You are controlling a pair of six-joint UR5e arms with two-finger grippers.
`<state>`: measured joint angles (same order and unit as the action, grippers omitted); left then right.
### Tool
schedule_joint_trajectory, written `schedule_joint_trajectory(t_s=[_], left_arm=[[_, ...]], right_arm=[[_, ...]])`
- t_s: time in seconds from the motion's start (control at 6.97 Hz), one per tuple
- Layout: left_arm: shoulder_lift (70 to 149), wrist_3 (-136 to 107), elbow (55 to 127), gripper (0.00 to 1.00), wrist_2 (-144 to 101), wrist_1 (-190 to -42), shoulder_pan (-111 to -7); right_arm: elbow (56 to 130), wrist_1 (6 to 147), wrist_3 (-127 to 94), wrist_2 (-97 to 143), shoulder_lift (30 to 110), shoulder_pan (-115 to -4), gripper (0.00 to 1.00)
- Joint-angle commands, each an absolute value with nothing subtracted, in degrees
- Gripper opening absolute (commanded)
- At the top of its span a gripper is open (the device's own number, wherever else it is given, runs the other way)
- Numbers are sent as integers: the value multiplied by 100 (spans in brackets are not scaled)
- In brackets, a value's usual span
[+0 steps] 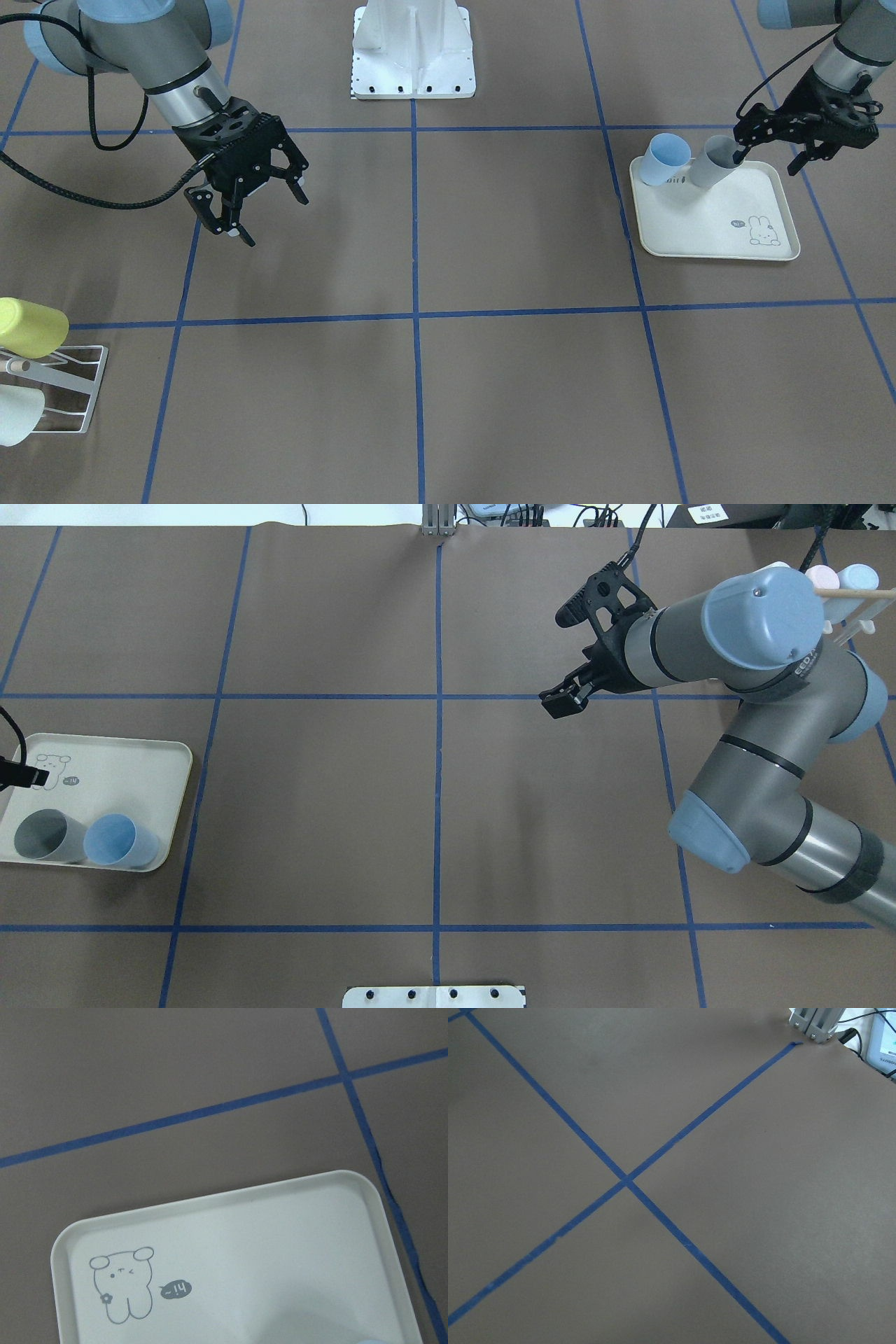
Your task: Transfer IKEA cup to right arm and place on rack
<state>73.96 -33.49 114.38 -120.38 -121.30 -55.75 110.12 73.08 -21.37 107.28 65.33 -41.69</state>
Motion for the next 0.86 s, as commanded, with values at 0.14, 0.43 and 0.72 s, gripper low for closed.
schedule_joint_trajectory(t_s=[0.14, 0.43, 0.72], left_arm=[[7102, -3375, 11356, 100, -11944, -12278, -5134], [7102, -3375, 11111, 100, -11857, -12540, -5045], [7102, -3436, 10838, 71, -11874, -12892, -5010]], right_arm=[[11030, 7726, -2171, 10775, 6293, -4148, 99], [11022, 7726, -2171, 10775, 6310, -4148, 99], [11021, 7726, -2162, 10793, 6337, -4149, 99]])
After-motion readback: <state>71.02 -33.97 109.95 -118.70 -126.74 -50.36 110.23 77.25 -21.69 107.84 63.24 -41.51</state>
